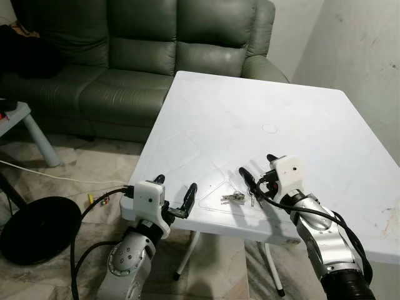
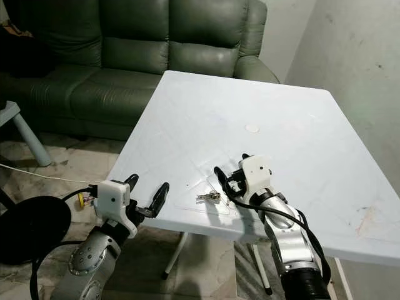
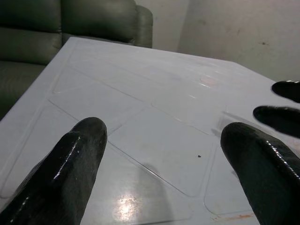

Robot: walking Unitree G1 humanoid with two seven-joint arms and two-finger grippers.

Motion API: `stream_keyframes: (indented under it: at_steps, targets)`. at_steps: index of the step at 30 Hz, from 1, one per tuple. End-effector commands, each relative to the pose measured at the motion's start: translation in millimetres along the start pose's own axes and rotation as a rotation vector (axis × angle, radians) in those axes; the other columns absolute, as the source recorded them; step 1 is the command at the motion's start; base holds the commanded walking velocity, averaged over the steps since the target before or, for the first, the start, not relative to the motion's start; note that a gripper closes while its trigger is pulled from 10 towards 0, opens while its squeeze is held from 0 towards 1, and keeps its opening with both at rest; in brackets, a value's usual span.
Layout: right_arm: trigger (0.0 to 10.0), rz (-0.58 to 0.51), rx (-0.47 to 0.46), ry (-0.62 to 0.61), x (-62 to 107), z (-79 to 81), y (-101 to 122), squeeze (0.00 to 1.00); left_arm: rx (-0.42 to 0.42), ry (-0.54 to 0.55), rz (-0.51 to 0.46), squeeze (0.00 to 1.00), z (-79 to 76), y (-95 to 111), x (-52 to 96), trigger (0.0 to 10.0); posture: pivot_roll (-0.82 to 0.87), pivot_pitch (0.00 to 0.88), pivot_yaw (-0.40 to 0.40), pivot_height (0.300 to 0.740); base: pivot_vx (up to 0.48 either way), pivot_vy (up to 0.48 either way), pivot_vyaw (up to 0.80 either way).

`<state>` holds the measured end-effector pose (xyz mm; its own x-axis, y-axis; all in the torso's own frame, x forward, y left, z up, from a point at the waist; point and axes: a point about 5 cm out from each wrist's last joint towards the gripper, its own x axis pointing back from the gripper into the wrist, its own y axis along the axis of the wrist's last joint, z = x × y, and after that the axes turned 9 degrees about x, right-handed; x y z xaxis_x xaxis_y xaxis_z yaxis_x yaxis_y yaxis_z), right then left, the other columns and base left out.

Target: Hang keys on a hook

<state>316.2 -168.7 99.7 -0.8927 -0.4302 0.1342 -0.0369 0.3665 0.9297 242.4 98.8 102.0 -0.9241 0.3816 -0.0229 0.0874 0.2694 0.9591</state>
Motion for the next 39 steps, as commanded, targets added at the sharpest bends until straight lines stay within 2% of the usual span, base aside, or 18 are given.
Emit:
stream_keyframes:
  at_steps: [1,4,12,21,23,32,33,34,35,36,37,39]
  targets:
    - [10.0,-0.003,0.031,0.042,-2.2,-6.9,2,0.00,-0.010,-0.020,-0.008,0.00,-6.2,2,0.9,10.0,0.04,0.008,-0.098,0.715,0.000,0.000,0.00]
    - [10.0,-0.017,0.055,0.118,-4.2,-15.6,1,0.00,-0.019,-0.043,-0.003,0.00,-10.2,2,1.5,10.0,0.04,0.014,-0.099,0.715,0.000,0.000,0.00]
    - [10.0,-0.030,0.070,0.197,-3.6,-30.4,3,0.00,-0.018,-0.092,0.024,0.00,-20.8,-3,4.5,10.0,0.04,0.022,-0.097,0.715,0.000,0.000,0.00]
    - [10.0,0.002,0.119,0.301,0.6,-30.8,-7,0.00,-0.018,-0.102,0.029,0.00,-23.4,-3,4.7,10.0,0.03,0.034,-0.092,0.715,0.000,0.000,0.00]
    - [10.0,0.015,0.138,0.305,1.3,-30.5,-9,0.00,-0.017,-0.103,0.030,0.00,-23.7,-3,5.3,10.0,0.03,0.037,-0.092,0.715,0.000,0.000,0.00]
    - [10.0,0.070,0.118,0.279,2.8,-25.7,-24,0.00,-0.013,-0.103,0.036,0.00,-24.1,-3,7.4,10.0,0.04,0.044,-0.088,0.715,0.000,0.000,0.00]
    - [9.5,0.074,0.120,0.277,2.7,-25.6,-24,0.00,-0.014,-0.103,0.036,0.00,-24.1,-3,7.5,10.0,0.04,0.043,-0.087,0.715,0.000,0.000,0.00]
    - [9.5,0.076,0.122,0.276,2.7,-25.6,-25,0.00,-0.014,-0.103,0.036,0.00,-24.2,-3,7.5,10.0,0.04,0.043,-0.087,0.715,0.000,0.000,0.00]
    - [7.1,0.076,0.124,0.277,2.8,-25.6,-25,0.00,-0.015,-0.103,0.036,0.00,-24.2,-3,7.5,10.0,0.04,0.043,-0.087,0.715,0.000,0.000,0.00]
    - [7.1,0.076,0.125,0.278,2.7,-25.6,-25,0.00,-0.014,-0.103,0.036,0.00,-24.1,-2,7.5,10.0,0.04,0.043,-0.087,0.715,0.000,0.000,0.00]
    - [3.0,0.081,0.121,0.279,2.9,-25.6,-26,0.00,-0.015,-0.103,0.035,0.00,-24.1,-2,7.6,10.0,0.04,0.043,-0.087,0.715,0.000,0.000,0.00]
    - [0.0,0.081,0.126,0.279,3.7,-26.5,-27,0.00,-0.014,-0.101,0.032,0.00,-23.7,-1,7.5,10.0,0.04,0.043,-0.087,0.715,0.000,0.000,0.00]
